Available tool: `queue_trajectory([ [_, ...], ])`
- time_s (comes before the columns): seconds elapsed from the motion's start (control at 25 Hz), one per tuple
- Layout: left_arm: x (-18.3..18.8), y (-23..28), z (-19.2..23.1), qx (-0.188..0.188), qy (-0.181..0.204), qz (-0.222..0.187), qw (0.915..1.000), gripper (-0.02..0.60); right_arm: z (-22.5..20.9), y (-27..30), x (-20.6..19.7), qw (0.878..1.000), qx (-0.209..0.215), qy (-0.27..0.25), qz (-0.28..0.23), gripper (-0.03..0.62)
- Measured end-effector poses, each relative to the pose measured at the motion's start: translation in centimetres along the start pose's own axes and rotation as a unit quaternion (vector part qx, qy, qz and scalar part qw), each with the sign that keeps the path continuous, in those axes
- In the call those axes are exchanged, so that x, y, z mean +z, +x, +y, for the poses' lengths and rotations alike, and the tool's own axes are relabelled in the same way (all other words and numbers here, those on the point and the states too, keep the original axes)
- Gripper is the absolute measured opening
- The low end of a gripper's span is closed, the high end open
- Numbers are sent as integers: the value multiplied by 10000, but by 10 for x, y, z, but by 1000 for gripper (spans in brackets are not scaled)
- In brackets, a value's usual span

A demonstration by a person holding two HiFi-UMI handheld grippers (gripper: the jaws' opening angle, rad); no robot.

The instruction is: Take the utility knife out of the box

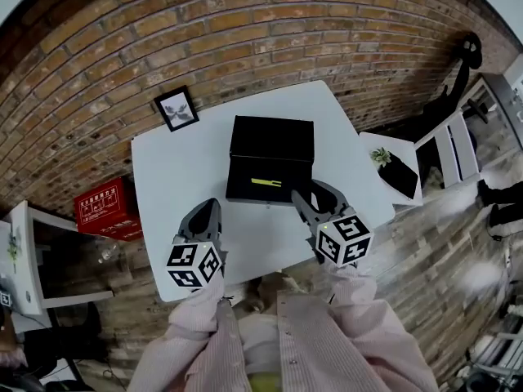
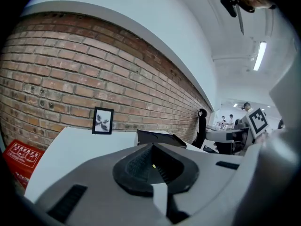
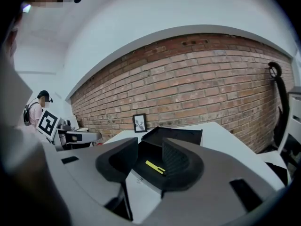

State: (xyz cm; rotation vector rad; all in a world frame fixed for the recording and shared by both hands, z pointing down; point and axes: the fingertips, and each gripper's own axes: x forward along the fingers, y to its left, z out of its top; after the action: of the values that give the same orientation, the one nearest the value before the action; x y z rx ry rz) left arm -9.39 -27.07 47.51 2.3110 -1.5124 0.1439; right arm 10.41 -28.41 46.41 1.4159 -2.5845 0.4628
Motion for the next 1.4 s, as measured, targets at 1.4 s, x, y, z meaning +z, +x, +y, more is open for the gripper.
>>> queue_trajectory([
  [1.4,-32,90,7,-100,-509,699,9962,-8,6,122,-106,8868,2025,-2322,3444,156],
])
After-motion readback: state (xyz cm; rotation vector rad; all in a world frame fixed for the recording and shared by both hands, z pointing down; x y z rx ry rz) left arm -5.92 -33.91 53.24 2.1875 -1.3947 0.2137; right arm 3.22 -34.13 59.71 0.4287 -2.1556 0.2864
